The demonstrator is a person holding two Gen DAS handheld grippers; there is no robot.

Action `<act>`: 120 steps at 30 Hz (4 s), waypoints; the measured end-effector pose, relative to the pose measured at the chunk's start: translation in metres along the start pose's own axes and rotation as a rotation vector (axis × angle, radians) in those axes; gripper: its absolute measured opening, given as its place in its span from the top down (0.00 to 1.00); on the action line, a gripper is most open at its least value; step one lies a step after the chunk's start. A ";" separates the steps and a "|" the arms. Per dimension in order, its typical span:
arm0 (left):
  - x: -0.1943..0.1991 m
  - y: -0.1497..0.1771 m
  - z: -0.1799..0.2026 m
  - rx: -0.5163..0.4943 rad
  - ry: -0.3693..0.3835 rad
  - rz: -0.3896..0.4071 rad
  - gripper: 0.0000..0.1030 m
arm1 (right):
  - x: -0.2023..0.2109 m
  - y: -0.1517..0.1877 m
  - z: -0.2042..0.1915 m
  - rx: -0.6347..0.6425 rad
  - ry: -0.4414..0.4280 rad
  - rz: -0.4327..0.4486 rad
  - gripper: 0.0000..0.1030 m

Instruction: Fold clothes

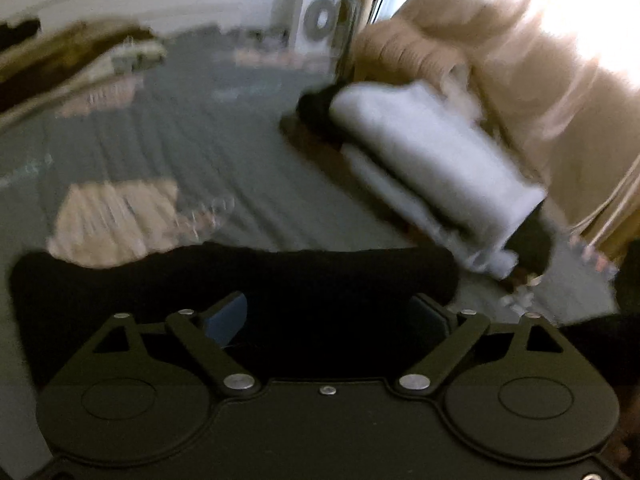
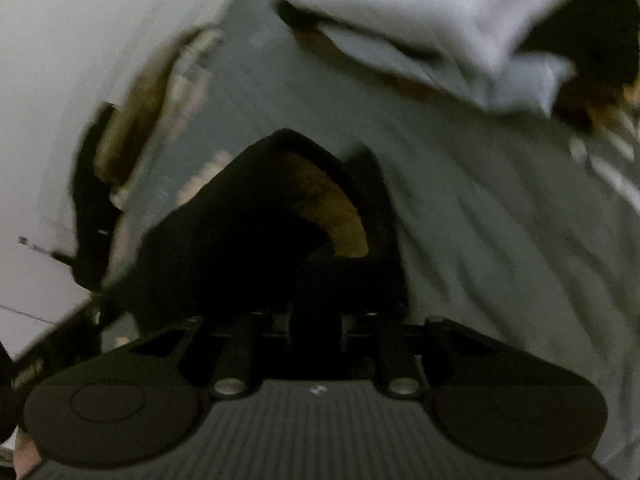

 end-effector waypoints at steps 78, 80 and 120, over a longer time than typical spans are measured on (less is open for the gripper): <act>0.054 0.132 -0.059 0.353 0.004 -0.165 0.01 | -0.044 0.026 -0.071 0.523 0.108 -0.210 0.17; 0.042 0.123 -0.063 0.362 0.003 -0.184 0.01 | -0.034 0.026 -0.074 0.487 0.073 -0.201 0.17; -0.024 0.025 -0.145 0.365 -0.160 -0.250 0.00 | -0.033 0.057 -0.077 0.687 0.116 -0.236 0.05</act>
Point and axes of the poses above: each gripper's, at about its wrist camera, not at the fingertips, and x roughly against the way its jaws point, z to its right, y to its underside, the point moved 10 cm from there along -x, roughly the way its jaws point, and after that the axes turned 14 degrees about -y, right-handed, at the moved point
